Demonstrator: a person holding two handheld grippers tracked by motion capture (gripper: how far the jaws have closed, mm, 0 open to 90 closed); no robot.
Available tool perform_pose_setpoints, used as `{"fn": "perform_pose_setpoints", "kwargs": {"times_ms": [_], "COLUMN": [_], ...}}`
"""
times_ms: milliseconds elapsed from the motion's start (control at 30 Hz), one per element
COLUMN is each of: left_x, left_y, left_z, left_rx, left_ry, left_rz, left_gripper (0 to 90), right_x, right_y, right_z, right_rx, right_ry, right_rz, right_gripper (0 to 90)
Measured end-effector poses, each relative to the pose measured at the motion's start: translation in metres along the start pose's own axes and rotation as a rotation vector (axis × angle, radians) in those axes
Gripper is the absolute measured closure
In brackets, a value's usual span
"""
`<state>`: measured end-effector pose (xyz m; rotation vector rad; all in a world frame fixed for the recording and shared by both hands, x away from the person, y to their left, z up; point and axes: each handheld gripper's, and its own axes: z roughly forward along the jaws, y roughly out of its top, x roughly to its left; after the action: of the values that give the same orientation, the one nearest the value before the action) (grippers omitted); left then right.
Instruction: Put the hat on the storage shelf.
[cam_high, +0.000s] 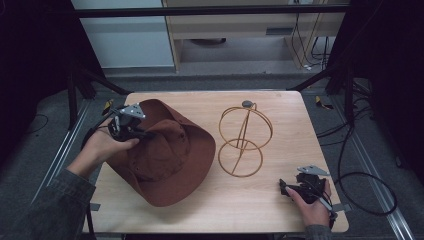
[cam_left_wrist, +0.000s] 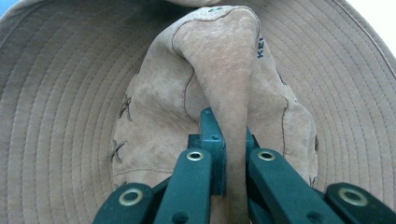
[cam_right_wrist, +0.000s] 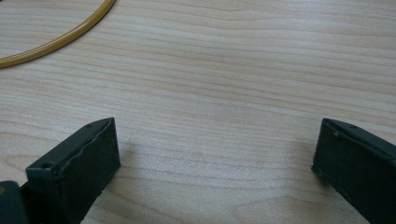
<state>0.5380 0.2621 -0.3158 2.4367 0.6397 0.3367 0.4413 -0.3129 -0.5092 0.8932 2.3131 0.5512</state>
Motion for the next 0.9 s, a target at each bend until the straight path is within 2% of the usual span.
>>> {"fn": "perform_pose_setpoints", "kwargs": {"times_ms": [267,667,900], "left_x": [0.001,-0.003,-0.007], "left_y": [-0.002,0.003,0.008], "left_z": [-0.020,-0.035,-0.049], "left_rx": [-0.039,-0.067,-0.083], "left_ry": [-0.012,-0.028,-0.013], "left_rz": [-0.012,0.012,0.008], "left_gripper": [88.6,88.7,88.7], "right_x": [0.000,0.000,0.000], "right_y": [0.000,0.000,0.000], "right_z": [0.000,0.000,0.000], "right_rx": [0.001,0.001,0.001], "right_ry": [-0.001,-0.001,-0.001], "right_rz": [-0.001,0.001,0.000], "right_gripper": [0.6,0.6,0.6]}}
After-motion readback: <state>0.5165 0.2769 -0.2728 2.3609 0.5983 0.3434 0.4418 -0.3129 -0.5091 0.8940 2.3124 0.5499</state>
